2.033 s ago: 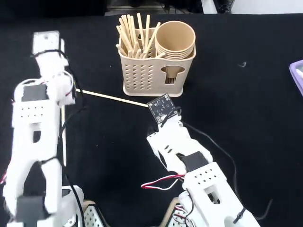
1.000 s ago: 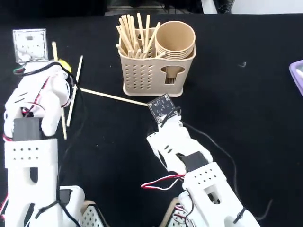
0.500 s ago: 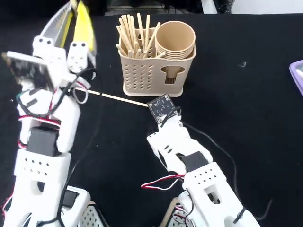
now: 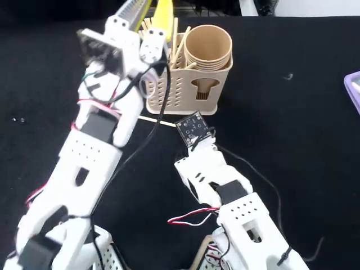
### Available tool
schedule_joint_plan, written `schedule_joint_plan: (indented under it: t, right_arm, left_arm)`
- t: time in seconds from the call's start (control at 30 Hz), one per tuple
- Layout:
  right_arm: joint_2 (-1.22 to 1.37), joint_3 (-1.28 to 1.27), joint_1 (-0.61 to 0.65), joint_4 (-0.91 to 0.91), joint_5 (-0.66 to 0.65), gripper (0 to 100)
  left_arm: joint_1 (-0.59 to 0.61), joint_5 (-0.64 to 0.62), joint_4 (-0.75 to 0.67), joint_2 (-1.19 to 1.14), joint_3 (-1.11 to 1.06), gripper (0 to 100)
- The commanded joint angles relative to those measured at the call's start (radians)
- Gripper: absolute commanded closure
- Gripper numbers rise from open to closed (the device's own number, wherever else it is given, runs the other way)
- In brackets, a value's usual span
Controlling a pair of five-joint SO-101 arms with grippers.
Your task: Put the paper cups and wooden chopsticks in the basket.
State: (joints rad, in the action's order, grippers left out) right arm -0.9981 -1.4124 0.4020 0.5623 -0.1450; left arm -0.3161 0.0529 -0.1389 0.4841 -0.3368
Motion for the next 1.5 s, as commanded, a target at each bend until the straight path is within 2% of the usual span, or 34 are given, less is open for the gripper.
schedule_joint_plan:
  t: [0.0,0.1,0.2,0.27,0.33,0.43,0.57,0.73,0.8,0.97,1.1,1.23,1.47]
  right_arm:
    - [-0.028,0.004,0.012,-0.021,-0.008,87.0]
    - [-0.028,0.004,0.012,-0.020,-0.008,87.0]
    - [-0.028,0.004,0.012,-0.020,-0.008,87.0]
    - [-0.028,0.002,0.012,-0.020,-0.008,87.0]
    - [-0.028,0.002,0.012,-0.020,-0.008,87.0]
    - [-0.028,0.002,0.012,-0.020,-0.008,87.0]
    - [-0.028,0.002,0.012,-0.020,-0.008,87.0]
    - [-0.028,0.002,0.012,-0.020,-0.008,87.0]
    - [-0.028,0.002,0.012,-0.018,-0.008,86.9]
    - [-0.028,0.002,0.012,-0.018,-0.008,86.9]
    - [-0.028,0.004,0.012,-0.020,-0.008,86.9]
    - [-0.028,0.004,0.012,-0.020,-0.008,86.8]
    - [-0.028,0.004,0.012,-0.017,-0.008,86.8]
  left_arm:
    - [-0.005,0.005,-0.015,-0.078,0.081,97]
    - [-0.005,0.005,0.029,-0.081,0.070,96]
    - [-0.007,-0.008,0.146,-0.081,0.084,88]
    - [-0.005,-0.060,0.212,-0.081,0.097,84]
    - [0.018,-0.138,0.259,-0.081,0.113,83]
    - [0.047,-0.190,0.307,-0.080,0.145,83]
    - [0.087,-0.178,0.417,-0.054,0.203,83]
    - [0.136,-0.178,0.594,0.094,0.225,83]
    - [0.171,-0.178,0.715,0.180,0.222,83]
    - [0.325,-0.178,1.149,0.359,0.216,83]
    - [0.458,-0.137,1.343,0.334,0.117,83]
    - [0.555,-0.081,1.359,0.216,-0.036,83]
    - [0.575,-0.087,1.140,-0.124,-0.099,83]
